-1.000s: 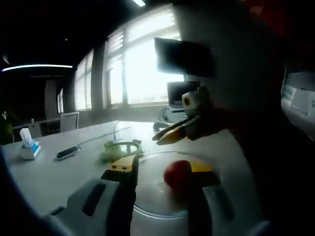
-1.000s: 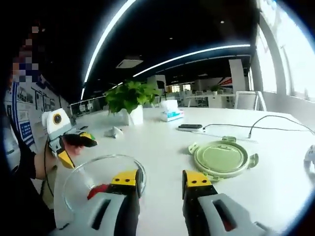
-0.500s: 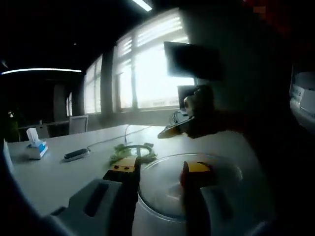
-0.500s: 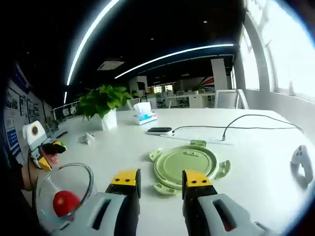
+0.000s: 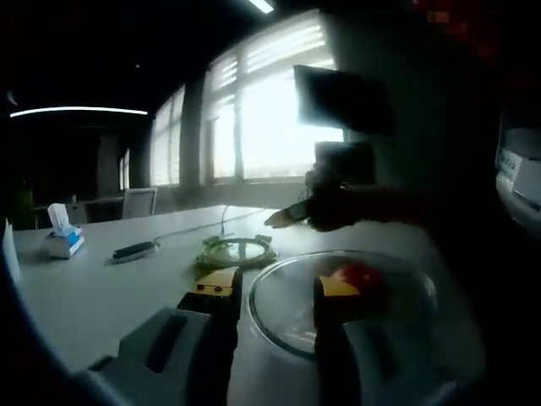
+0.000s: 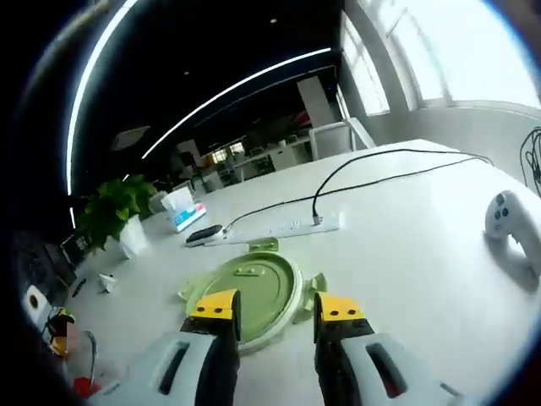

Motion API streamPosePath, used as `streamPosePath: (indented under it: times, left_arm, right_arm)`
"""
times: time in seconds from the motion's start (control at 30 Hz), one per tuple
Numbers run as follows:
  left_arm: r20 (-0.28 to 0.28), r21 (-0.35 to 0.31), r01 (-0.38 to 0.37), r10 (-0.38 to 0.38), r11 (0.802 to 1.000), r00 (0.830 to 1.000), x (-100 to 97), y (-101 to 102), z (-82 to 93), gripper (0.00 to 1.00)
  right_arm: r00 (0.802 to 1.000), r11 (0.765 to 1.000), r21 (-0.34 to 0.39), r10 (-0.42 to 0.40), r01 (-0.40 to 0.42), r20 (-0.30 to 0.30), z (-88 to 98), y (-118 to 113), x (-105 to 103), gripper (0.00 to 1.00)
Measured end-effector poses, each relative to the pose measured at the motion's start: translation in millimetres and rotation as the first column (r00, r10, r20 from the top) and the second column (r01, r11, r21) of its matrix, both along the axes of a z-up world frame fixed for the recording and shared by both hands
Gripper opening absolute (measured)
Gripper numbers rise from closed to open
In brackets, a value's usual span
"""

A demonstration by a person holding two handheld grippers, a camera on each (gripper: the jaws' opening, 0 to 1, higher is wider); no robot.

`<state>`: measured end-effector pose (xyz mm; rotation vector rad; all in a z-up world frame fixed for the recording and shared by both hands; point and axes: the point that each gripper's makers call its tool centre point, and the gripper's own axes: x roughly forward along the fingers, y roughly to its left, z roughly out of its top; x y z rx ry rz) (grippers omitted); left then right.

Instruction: Pick up the tomato from the tabletop place it into the food storage container close the lid and lock the latches

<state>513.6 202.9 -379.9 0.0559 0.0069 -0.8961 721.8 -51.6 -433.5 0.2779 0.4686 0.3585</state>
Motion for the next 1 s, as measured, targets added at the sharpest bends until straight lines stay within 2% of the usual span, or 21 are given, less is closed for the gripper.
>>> streamPosePath:
  times: [0.2,0.23,0.27,0.5,0.67,0.87,0.97,1.0]
  left_arm:
    - [-0.019,0.003,0.005,-0.005,1.0,1.0,-0.9,-1.0,-5.5,0.29]
    - [-0.023,0.001,0.006,-0.006,1.0,1.0,-0.8,-0.8,-5.8,0.29]
    - [-0.027,-0.003,0.007,-0.007,1.0,1.0,-0.8,-0.8,-6.1,0.29]
    - [-0.052,-0.021,0.021,-0.023,1.0,0.998,-3.4,-2.1,-8.4,0.29]
    - [-0.062,-0.023,0.02,-0.021,1.0,0.998,-3.3,-1.6,-10.4,0.28]
    - [-0.065,-0.025,0.014,-0.016,1.0,0.998,-2.5,0.2,-10.6,0.28]
    - [-0.068,-0.025,0.011,-0.013,1.0,0.998,-1.4,1.3,-11.0,0.28]
    - [-0.069,-0.025,0.011,-0.012,1.0,0.998,-1.2,1.5,-11.2,0.28]
  right_arm:
    - [0.999,0.999,-0.001,-0.036,0.036,-0.038,-14.6,-11.3,12.0,0.26]
    - [0.998,0.999,0.022,-0.038,0.039,-0.048,-15.9,-10.3,12.6,0.26]
    - [0.997,0.997,0.064,-0.048,0.051,-0.056,-16.5,-2.6,4.2,0.26]
    - [0.995,0.994,0.101,-0.032,0.042,-0.095,-29.6,3.7,9.2,0.26]
    - [0.994,0.988,0.145,-0.036,0.051,-0.104,-31.1,7.0,19.1,0.2]
    - [0.994,0.989,0.142,-0.025,0.04,-0.102,-32.0,8.3,24.0,0.14]
    - [0.994,0.993,0.113,-0.024,0.036,-0.107,-35.3,4.6,28.8,0.06]
    - [0.996,0.993,0.114,-0.021,0.031,-0.087,-33.7,5.0,30.4,0.06]
